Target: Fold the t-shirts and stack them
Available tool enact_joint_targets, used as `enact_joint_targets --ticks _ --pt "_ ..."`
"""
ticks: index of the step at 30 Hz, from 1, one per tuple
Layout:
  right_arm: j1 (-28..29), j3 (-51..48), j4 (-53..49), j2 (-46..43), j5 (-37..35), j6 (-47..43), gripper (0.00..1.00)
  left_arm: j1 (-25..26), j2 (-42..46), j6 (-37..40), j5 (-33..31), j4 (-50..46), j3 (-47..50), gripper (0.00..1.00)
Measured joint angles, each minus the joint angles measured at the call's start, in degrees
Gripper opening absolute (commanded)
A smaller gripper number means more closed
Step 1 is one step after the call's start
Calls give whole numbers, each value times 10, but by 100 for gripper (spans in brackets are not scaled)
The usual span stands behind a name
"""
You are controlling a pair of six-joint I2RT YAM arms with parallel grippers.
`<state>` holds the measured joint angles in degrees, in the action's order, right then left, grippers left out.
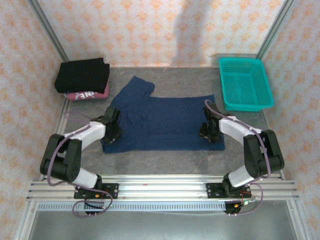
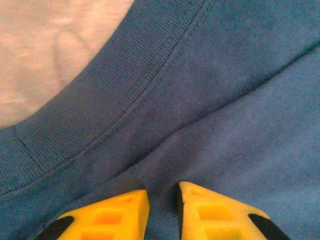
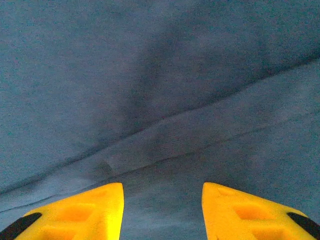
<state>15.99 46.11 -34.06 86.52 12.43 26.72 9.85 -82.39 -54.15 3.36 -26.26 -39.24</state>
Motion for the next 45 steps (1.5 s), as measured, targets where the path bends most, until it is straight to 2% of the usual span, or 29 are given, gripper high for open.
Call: enact_joint_targets --ticks 7,15,21,25,28,31,35,39,45 --pt "42 -16 -13 -5 -50 22 42 -9 94 -11 -13 -46 69 25" --pt "86 -48 -48 -47 -49 58 39 -9 189 -26 -14 -122 111 30" --pt "100 -48 -108 -64 -39 87 63 -9 300 -48 -22 -185 131 59" --pt "100 6 -160 -105 -56 80 84 -9 316 -43 -24 -209 61 75" --pt "99 97 -174 -126 -73 53 98 -9 256 -1 -34 -214 -91 84" --pt "85 183 -175 -126 -74 7 100 -9 149 64 -42 -212 -269 85" --pt "32 261 -164 -88 -36 -50 99 -9 -34 172 -36 -202 -468 82" --pt "15 282 -134 -26 9 -92 98 -13 -201 252 -14 -204 -589 78" --pt "13 335 -108 79 37 -120 96 -33 -395 309 7 -211 -720 73"
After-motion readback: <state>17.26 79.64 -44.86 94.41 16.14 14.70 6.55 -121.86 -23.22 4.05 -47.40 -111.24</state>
